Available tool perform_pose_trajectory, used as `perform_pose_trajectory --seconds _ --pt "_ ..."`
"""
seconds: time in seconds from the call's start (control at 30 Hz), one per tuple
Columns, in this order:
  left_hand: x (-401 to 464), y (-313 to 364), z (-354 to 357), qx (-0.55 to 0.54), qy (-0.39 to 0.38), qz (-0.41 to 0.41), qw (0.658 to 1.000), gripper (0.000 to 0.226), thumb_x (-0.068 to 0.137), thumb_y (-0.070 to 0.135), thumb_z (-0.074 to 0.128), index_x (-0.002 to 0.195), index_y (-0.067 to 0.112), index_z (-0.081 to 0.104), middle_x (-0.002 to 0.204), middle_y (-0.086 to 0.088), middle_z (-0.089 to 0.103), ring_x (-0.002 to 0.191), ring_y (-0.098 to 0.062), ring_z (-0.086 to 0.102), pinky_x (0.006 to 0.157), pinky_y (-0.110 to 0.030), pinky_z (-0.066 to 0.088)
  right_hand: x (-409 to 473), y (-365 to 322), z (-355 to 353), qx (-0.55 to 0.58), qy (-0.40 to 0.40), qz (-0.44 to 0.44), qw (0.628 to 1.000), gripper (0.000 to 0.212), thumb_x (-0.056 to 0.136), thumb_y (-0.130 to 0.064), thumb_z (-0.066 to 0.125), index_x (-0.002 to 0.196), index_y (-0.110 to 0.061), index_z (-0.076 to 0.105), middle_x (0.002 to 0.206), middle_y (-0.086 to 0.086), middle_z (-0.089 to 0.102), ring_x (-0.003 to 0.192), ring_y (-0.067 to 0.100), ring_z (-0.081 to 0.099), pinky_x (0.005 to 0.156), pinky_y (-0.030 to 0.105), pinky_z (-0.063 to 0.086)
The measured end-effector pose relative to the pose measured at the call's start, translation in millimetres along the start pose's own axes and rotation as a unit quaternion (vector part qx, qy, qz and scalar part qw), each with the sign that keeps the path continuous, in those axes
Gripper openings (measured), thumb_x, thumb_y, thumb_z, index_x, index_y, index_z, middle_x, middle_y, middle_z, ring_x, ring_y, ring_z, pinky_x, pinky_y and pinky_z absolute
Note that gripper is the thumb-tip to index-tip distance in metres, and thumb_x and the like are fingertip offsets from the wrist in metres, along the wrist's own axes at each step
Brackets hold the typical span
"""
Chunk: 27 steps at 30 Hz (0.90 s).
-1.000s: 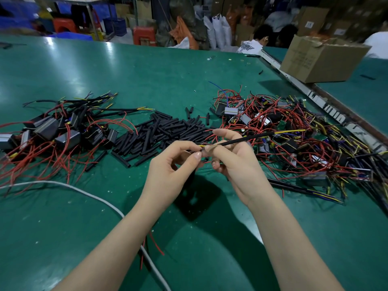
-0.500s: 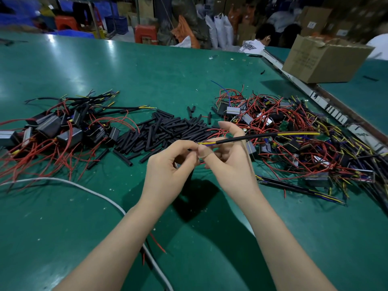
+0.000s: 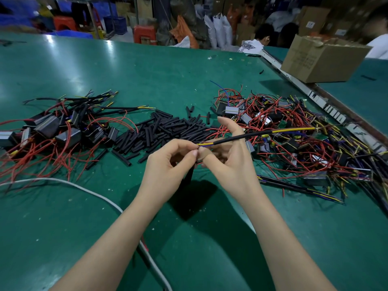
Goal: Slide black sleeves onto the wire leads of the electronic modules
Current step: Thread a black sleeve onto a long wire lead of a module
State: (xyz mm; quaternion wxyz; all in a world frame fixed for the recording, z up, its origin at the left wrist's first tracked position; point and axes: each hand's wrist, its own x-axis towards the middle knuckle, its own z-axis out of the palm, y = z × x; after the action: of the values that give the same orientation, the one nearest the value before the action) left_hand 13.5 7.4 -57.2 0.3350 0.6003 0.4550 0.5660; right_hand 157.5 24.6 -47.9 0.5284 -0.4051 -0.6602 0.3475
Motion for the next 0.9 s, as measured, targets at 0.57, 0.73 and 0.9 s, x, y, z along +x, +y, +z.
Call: perform_pose_trajectory --seconds 0.57,0.73,0.9 --pt "-1.6 6.7 1.6 0.040 0.014 -0.007 0.999 0.024 0.085 0.008 0.068 0.081 0.032 0.066 0.077 0.009 0.070 0.074 -0.025 0.063 0.070 -0.043 0.051 2.1 1.9 -1.0 -0.042 -0.005 -0.026 0.999 0.065 0.077 -0.015 0.063 0.125 -0.051 0.036 0.081 -0.017 0.067 0.072 0.009 0.068 0.073 0.040 0.059" --pt "-1.7 6.1 0.9 0.036 0.019 -0.011 0.999 0.025 0.085 0.008 0.068 0.081 0.033 0.067 0.075 0.006 0.070 0.075 -0.029 0.063 0.074 -0.046 0.052 3.3 2.2 -1.8 -0.046 -0.006 -0.024 0.999 0.064 0.080 -0.015 0.064 0.122 -0.055 0.037 0.082 -0.010 0.069 0.074 0.015 0.070 0.075 0.048 0.057" --pt "-2.3 6.7 1.1 0.036 0.014 -0.005 0.999 0.013 0.080 0.022 0.065 0.080 0.034 0.067 0.076 0.005 0.070 0.074 -0.028 0.063 0.071 -0.046 0.052 1.9 0.8 -4.2 -0.056 -0.007 -0.040 0.998 0.066 0.077 -0.014 0.066 0.122 -0.052 0.037 0.082 -0.021 0.067 0.075 0.006 0.069 0.073 0.027 0.057"
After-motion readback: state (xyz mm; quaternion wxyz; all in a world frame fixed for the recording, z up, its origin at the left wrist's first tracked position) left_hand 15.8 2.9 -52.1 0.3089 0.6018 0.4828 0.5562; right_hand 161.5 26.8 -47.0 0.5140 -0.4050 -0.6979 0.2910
